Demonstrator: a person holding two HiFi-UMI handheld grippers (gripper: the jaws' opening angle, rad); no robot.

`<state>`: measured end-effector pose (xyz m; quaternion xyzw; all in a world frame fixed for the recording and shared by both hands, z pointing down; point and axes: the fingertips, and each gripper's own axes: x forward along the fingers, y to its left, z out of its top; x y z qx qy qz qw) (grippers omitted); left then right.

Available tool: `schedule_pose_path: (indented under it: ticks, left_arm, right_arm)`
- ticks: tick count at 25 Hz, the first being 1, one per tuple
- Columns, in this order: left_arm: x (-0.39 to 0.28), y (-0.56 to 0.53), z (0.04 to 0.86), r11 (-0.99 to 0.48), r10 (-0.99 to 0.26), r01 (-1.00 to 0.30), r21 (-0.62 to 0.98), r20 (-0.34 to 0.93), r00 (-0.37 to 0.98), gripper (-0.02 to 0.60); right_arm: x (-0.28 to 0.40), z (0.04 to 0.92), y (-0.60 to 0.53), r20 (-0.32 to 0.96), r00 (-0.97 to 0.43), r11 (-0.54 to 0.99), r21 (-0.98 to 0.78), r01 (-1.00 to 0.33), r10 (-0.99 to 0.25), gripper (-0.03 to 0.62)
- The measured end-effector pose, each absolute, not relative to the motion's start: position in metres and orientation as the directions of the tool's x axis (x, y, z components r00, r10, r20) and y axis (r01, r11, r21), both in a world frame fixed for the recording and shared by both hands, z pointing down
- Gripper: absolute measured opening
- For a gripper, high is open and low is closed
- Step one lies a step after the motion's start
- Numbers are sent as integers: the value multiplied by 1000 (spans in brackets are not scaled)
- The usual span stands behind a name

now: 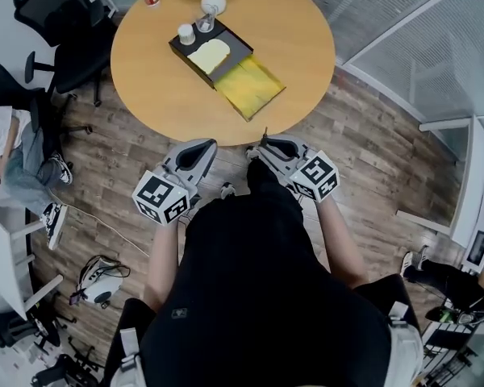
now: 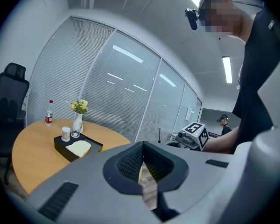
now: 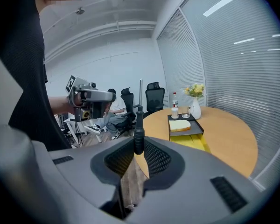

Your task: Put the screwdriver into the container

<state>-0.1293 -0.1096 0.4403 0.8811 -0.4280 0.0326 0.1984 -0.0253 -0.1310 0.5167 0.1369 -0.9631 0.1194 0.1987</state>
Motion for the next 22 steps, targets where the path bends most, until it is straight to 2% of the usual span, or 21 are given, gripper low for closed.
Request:
schedule_pose_path:
  ticks: [22]
  left_arm:
    - [-106, -218, 447, -469, -788, -822, 322, 269, 555, 3]
  right_arm:
    - [-18, 552, -249, 466, -882, 961, -211, -181, -63, 61]
